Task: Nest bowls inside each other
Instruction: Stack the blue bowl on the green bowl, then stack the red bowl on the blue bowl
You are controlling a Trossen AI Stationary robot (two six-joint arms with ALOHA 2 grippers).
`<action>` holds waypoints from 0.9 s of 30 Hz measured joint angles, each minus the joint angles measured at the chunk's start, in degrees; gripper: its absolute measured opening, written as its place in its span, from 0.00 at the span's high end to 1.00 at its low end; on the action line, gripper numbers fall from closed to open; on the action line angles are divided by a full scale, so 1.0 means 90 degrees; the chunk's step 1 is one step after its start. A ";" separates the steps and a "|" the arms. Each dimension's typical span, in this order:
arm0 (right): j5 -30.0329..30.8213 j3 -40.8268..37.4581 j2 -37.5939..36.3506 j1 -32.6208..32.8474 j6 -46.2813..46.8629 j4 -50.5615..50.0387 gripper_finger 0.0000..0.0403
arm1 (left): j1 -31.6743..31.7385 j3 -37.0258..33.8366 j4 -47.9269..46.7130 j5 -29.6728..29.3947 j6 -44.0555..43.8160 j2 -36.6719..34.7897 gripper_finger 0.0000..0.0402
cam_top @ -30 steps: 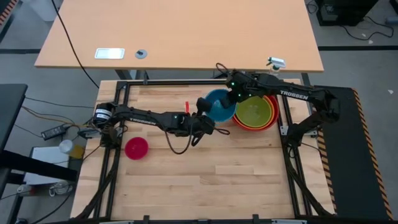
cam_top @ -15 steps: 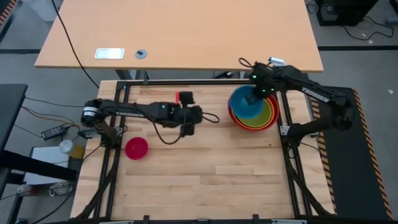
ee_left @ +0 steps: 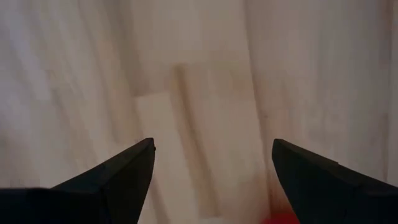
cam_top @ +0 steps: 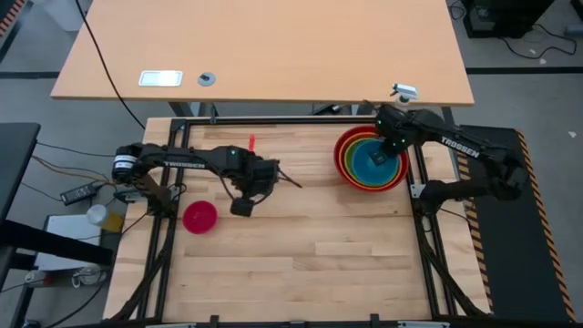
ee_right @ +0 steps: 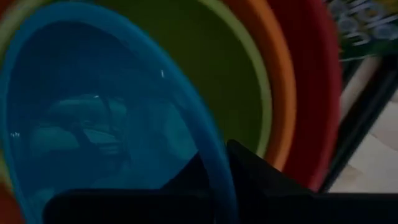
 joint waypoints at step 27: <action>0.0593 0.2962 -0.0046 0.0091 -0.0066 -0.1005 0.49 | 0.0002 -0.3637 -0.0303 0.0210 0.0124 -0.1518 0.22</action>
